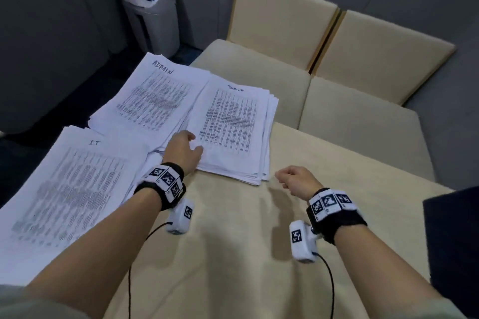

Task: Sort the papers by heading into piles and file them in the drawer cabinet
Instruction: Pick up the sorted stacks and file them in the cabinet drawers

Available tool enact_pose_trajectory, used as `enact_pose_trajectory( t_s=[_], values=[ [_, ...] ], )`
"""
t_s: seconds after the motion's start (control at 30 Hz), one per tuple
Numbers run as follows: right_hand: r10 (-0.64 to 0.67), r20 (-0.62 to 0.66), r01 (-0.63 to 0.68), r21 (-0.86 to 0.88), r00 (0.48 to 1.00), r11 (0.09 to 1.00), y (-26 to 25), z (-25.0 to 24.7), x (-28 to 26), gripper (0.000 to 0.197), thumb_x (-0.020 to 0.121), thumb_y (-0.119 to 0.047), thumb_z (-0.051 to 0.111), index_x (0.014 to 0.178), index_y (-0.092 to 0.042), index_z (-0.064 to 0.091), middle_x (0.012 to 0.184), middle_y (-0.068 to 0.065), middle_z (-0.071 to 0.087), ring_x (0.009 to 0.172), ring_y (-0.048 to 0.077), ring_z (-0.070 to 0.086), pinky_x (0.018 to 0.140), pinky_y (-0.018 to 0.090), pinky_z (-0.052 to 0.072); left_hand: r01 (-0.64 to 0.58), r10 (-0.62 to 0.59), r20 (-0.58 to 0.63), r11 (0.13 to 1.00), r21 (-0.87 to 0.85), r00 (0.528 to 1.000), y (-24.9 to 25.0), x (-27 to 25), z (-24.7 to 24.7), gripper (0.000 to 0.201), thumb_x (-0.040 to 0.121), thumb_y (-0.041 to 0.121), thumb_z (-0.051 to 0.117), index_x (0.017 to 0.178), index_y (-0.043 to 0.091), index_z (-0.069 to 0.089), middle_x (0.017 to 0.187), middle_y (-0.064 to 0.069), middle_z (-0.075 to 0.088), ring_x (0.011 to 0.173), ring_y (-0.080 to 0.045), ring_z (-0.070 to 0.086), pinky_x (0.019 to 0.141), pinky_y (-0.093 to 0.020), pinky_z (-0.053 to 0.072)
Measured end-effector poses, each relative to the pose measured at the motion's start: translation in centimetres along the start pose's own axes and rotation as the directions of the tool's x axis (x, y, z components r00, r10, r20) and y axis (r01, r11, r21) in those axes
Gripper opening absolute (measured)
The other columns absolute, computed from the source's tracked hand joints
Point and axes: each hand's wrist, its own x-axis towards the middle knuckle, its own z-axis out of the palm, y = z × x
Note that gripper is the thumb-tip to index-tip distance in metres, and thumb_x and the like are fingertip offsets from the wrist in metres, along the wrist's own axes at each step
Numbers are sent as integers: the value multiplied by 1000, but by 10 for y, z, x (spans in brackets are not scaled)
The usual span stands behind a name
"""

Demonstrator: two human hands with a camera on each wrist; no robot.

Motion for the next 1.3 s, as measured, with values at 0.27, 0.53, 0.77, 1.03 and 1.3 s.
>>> enact_pose_trajectory(
  t_s=[0.27, 0.53, 0.77, 1.03, 1.3],
  values=[
    [225, -110, -189, 271, 968, 944, -66, 16, 127, 92, 71, -52, 79, 141, -4, 44, 126, 12, 59, 109, 26, 60, 95, 42, 51, 44, -54, 89, 994, 104, 995, 12, 100, 27, 78, 91, 29, 64, 148, -3, 21, 150, -22, 32, 138, -32, 32, 112, -37, 29],
    [305, -174, -259, 243, 936, 935, -90, 19, 147, 74, 87, -34, 73, 142, 4, 40, 140, 18, 51, 126, 34, 51, 93, 36, 42, 59, -90, 116, 966, 252, 989, 14, 116, 49, 72, 90, 42, 60, 142, 2, 30, 136, -15, 41, 124, -31, 44, 102, -47, 43],
    [199, -114, -134, 423, 973, 896, -80, -1, 102, 32, 86, 0, 70, 118, -4, 67, 112, 12, 73, 97, 28, 70, 87, 38, 54, 62, -105, 182, 971, 231, 978, 21, 102, 48, 63, 83, 48, 66, 130, 11, 49, 134, -12, 39, 125, -28, 39, 104, -41, 40],
    [-149, -190, 225, 494, 971, 840, -64, -51, -20, 37, 80, -17, 76, 114, -8, 67, 105, 7, 76, 100, 27, 72, 91, 42, 54, 200, -10, 319, 797, -570, 948, 52, 46, 32, 111, 50, 75, 80, 137, 17, 43, 130, 0, 60, 117, -17, 60, 105, -49, 46],
    [-176, -652, 582, 481, 738, 656, -60, -44, -89, 20, 76, -4, 78, 83, -13, 62, 70, -13, 69, 65, -6, 64, 64, 13, 51, -113, 327, 67, 501, -858, 943, 138, -36, -5, 40, 63, 18, 83, 99, 9, 69, 91, -6, 75, 83, -17, 73, 69, -25, 57]
  ],
)
